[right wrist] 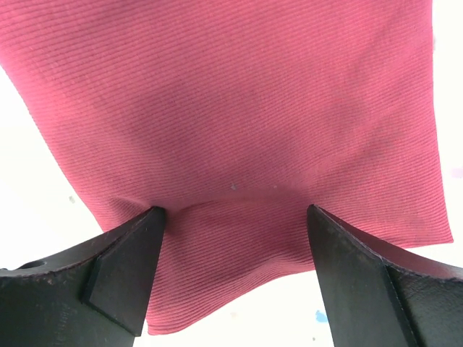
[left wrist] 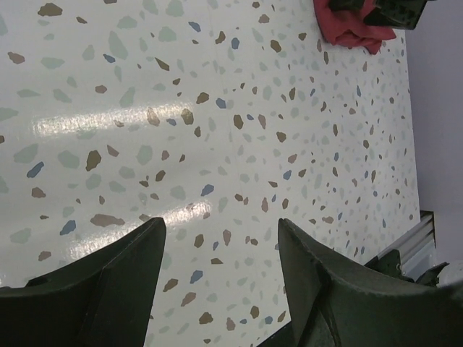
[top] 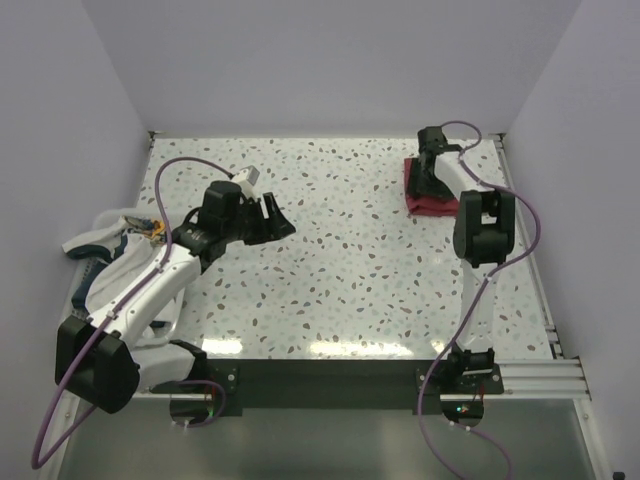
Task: Fold and stack the tank tops
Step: Neatly place the folded tank top to the corner
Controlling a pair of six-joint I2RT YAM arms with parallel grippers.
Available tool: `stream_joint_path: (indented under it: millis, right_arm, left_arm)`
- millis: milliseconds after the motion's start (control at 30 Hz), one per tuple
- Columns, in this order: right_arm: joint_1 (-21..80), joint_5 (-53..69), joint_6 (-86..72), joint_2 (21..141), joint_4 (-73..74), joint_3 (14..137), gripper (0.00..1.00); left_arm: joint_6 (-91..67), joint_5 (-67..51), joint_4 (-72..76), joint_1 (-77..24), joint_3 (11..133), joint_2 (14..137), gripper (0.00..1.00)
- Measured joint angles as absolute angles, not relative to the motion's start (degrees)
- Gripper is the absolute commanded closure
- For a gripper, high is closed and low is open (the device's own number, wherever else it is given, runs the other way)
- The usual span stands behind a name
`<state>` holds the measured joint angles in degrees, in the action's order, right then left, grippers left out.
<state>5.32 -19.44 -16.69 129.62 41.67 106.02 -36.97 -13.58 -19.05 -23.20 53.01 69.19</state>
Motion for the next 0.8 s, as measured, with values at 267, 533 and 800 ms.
stream_joint_path:
  millis: [267, 533, 800]
  right_arm:
    - [0.6, -18.8, -13.5, 135.2, 44.4, 115.6, 0.17]
    - [-1.4, -18.5, -12.3, 135.4, 45.2, 116.0, 0.16]
    - [-3.9, -18.6, -11.9, 138.0, 47.2, 120.6, 0.16]
  left_arm:
    - [-35.8, -15.3, -19.5, -23.2, 53.0, 69.1, 0.32]
    - [-35.7, -17.4, -19.5, -23.2, 53.0, 69.1, 0.32]
    - [-35.7, -18.3, -19.4, -23.2, 53.0, 69.1, 0.32]
